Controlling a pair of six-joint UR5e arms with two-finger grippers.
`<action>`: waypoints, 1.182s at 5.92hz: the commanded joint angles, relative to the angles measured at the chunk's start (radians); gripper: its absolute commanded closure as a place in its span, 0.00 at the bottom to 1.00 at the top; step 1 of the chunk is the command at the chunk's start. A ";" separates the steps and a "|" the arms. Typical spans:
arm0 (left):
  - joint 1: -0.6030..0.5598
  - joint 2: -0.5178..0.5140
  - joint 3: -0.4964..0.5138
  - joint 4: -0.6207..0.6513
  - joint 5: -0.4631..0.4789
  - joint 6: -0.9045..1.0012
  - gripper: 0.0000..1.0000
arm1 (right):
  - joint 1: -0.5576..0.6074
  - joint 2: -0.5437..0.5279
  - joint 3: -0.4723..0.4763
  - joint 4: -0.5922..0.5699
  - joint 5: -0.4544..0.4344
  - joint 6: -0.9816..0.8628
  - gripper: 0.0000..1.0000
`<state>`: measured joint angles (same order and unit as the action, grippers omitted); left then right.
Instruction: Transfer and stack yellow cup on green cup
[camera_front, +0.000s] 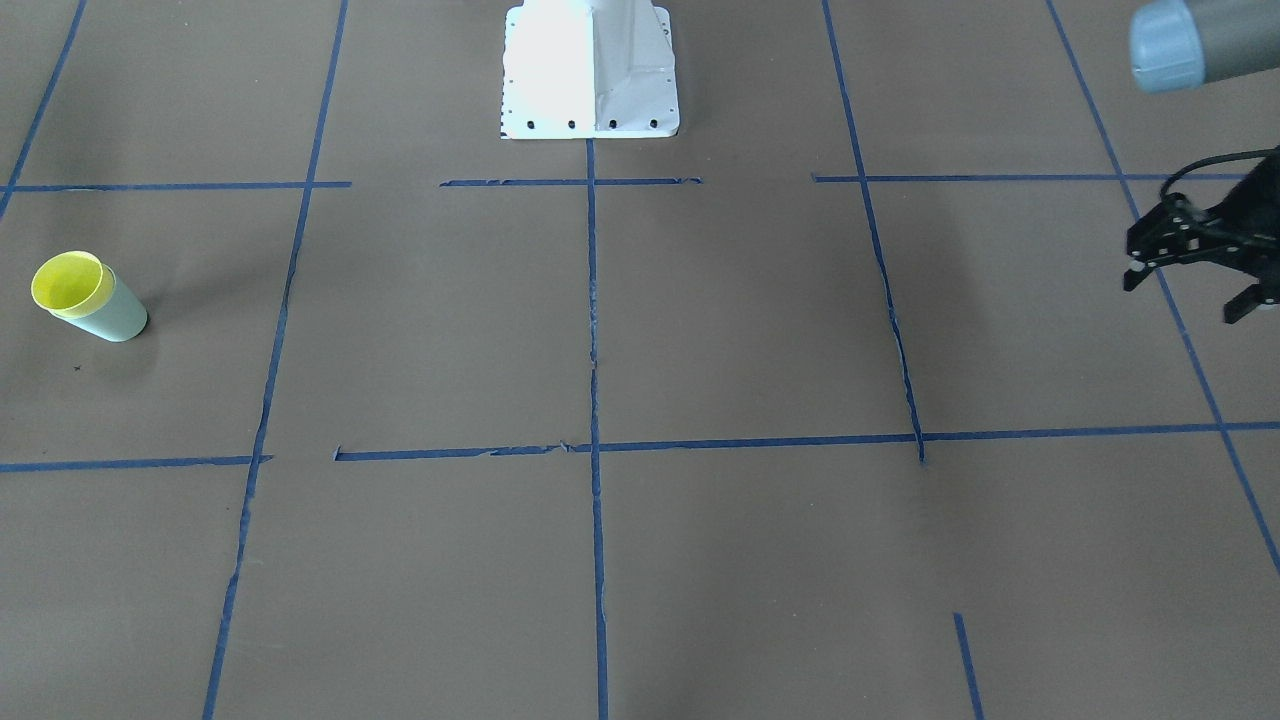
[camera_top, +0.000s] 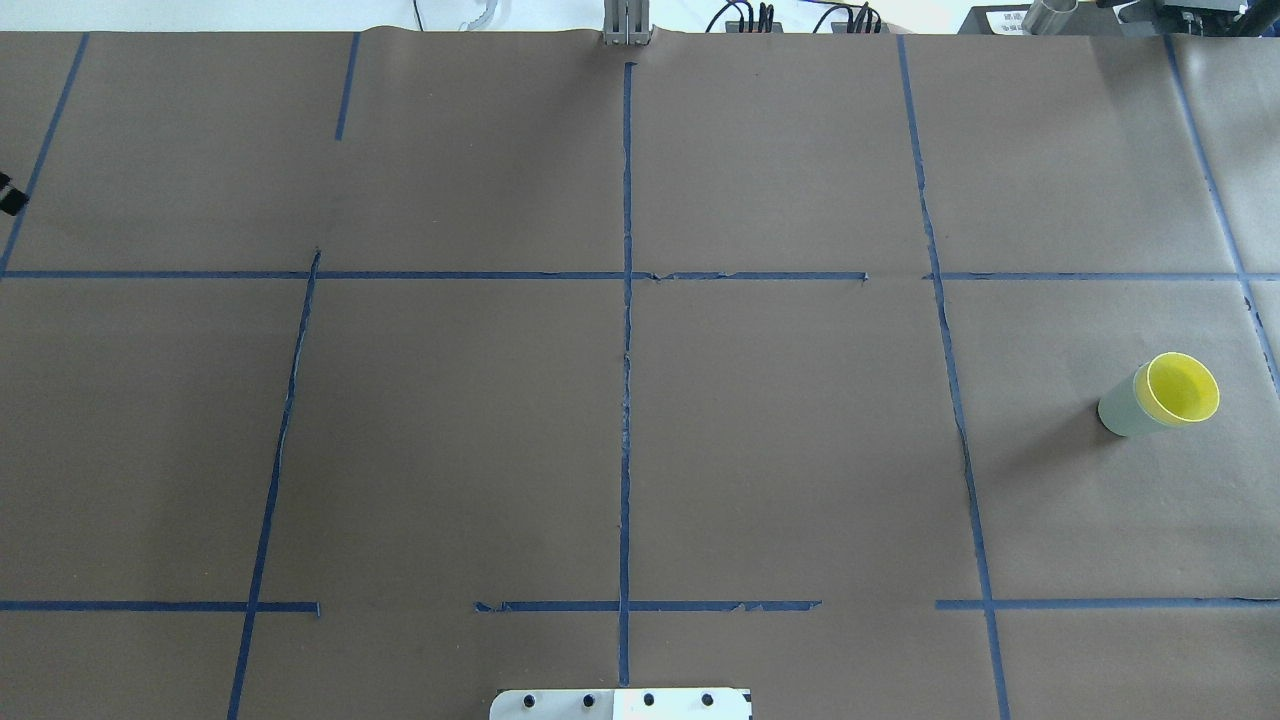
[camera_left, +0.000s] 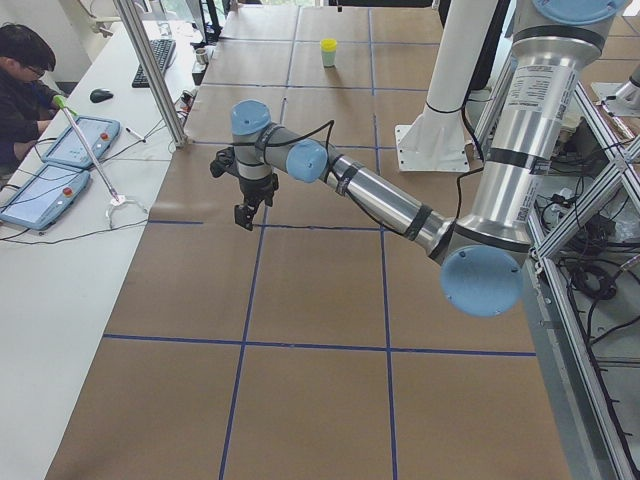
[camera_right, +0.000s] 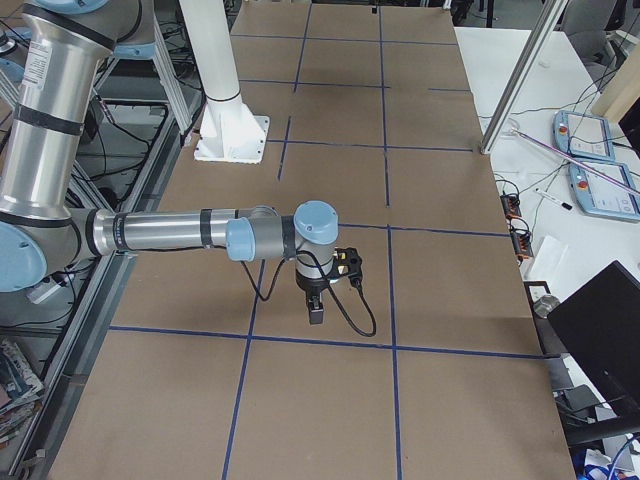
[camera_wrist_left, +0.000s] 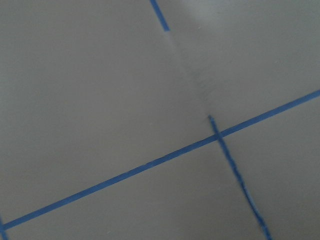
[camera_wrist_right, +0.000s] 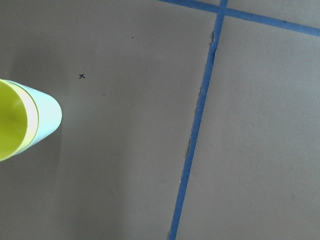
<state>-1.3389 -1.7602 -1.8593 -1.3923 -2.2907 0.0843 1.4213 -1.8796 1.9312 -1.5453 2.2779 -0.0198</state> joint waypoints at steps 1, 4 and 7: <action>-0.157 0.126 0.067 0.085 -0.025 0.201 0.00 | 0.022 0.008 0.005 -0.060 0.053 0.004 0.00; -0.212 0.302 0.081 -0.005 -0.030 0.201 0.00 | 0.056 0.011 0.098 -0.185 0.055 0.008 0.00; -0.209 0.289 0.164 -0.045 -0.013 0.190 0.00 | 0.056 0.005 0.091 -0.180 0.046 0.006 0.00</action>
<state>-1.5483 -1.4639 -1.7225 -1.4101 -2.3088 0.2799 1.4771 -1.8720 2.0228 -1.7272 2.3251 -0.0127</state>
